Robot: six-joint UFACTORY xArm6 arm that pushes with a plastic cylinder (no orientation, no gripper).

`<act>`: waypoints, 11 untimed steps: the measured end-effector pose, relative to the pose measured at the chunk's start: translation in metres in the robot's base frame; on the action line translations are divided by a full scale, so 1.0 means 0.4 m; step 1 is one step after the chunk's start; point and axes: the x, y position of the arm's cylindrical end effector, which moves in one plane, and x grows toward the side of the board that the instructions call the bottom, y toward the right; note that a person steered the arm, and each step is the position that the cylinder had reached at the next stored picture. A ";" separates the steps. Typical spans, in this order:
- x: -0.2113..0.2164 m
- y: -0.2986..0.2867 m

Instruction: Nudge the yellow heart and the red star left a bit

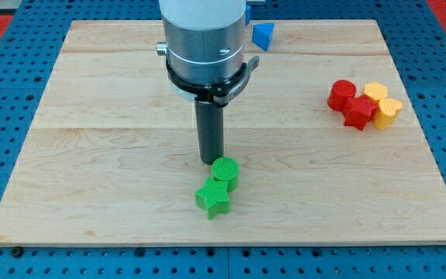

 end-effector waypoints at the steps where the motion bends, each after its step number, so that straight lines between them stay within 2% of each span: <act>1: 0.000 0.000; 2: -0.002 0.000; 3: 0.001 0.105; 6: 0.001 0.654; 7: -0.062 0.754; 9: -0.205 0.747; 11: -0.195 0.556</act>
